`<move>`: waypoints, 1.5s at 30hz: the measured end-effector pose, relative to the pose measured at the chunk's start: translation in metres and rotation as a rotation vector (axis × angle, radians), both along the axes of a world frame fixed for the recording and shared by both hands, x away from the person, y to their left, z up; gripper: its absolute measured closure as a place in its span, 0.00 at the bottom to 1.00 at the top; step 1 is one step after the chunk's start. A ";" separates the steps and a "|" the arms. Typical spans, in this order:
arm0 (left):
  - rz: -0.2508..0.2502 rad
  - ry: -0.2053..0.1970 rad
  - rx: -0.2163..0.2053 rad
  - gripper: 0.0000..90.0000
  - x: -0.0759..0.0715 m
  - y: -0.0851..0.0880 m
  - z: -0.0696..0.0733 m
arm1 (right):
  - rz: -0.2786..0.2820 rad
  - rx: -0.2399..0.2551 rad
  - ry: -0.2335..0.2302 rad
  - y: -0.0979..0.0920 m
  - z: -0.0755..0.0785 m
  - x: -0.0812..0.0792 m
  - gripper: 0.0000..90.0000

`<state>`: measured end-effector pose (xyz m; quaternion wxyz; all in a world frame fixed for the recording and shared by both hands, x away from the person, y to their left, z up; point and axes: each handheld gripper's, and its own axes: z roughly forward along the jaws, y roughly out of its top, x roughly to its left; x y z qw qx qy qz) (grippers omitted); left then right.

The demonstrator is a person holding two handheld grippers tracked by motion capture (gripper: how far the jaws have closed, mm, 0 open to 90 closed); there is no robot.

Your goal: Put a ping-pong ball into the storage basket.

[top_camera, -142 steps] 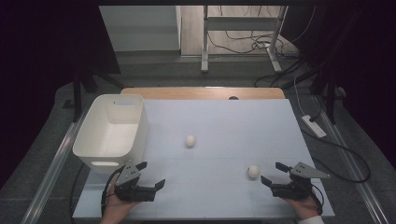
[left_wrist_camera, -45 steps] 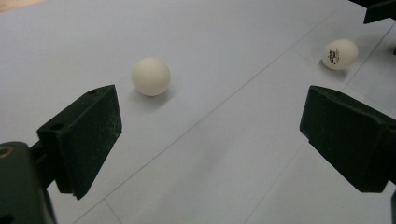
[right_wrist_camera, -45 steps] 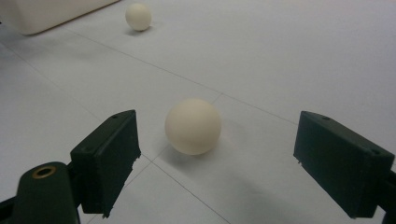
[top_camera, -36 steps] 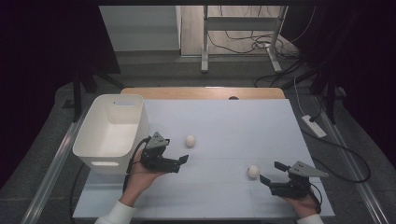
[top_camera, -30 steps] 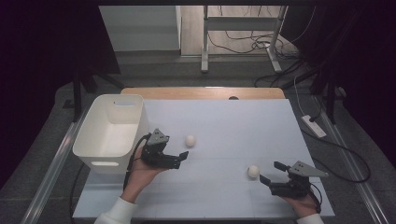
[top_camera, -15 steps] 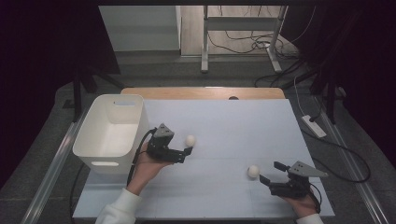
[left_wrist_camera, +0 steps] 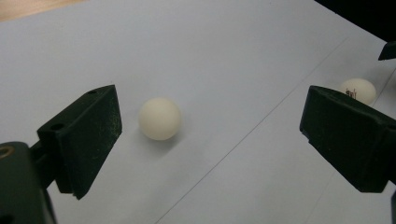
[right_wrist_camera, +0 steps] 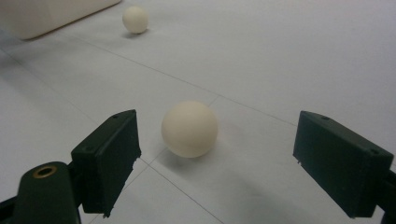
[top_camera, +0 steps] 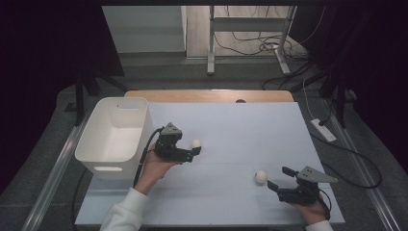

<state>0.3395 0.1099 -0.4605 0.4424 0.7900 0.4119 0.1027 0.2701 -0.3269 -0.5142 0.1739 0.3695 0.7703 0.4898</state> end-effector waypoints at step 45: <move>0.032 0.080 0.122 0.07 0.044 -0.028 -0.021 | 0.000 -0.007 0.006 0.000 -0.001 0.001 0.17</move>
